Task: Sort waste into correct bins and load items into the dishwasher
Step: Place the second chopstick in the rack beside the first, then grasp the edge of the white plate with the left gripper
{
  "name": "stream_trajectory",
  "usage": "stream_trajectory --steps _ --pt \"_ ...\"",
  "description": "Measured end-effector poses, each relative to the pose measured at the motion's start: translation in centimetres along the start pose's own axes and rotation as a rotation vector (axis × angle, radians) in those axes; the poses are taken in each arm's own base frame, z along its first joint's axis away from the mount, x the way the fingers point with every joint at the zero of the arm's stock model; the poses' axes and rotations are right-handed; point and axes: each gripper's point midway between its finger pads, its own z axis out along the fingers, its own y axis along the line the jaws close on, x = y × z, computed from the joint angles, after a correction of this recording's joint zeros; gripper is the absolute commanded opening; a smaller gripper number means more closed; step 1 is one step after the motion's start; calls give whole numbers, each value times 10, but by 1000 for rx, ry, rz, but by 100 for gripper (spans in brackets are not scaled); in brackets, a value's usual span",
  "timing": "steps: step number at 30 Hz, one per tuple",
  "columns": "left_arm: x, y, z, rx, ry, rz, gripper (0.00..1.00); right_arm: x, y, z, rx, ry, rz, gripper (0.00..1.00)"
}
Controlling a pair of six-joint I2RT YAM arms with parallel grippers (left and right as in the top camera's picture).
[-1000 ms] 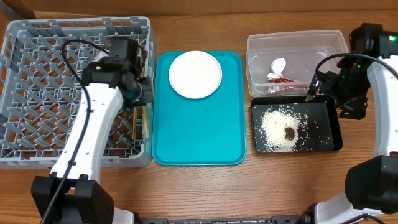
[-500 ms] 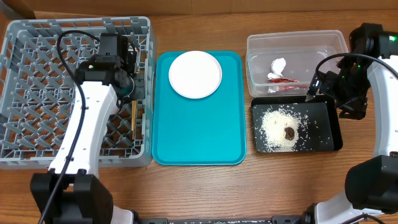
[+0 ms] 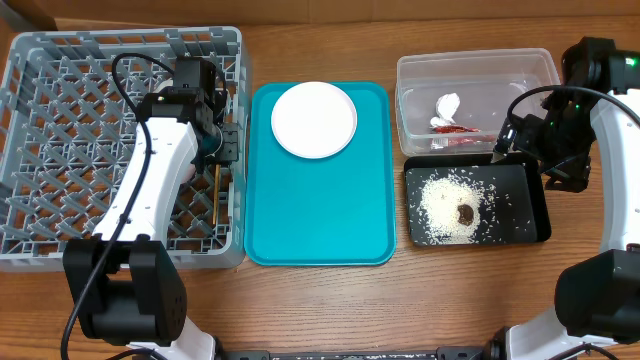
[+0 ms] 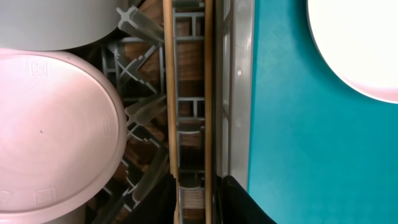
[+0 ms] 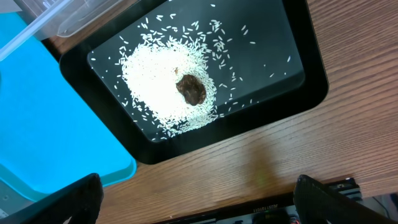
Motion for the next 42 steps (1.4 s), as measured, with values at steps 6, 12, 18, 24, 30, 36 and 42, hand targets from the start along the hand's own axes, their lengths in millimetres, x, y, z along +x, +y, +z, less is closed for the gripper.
stream_trajectory --steps 6,12,18,24,30,36,42 --pt "1 -8 0 44 3 -2 48 0 0 0 0 -1 0 100" --pt "-15 -29 -12 118 -49 23 55 0 0 0 0 -1 0 100" --pt "-45 -84 -31 192 -196 138 59 0 0 0 0 -1 0 100" --pt "-56 -150 -46 259 -317 315 66 -1 0 0 0 -2 0 100" --pt "-55 -193 -35 289 -346 427 68 0 0 0 0 -1 0 100" --pt "-33 -211 23 272 -216 483 70 0 0 0 0 -1 -1 100" --pt "-10 -210 71 244 -84 498 66 0 0 0 0 -1 0 100"
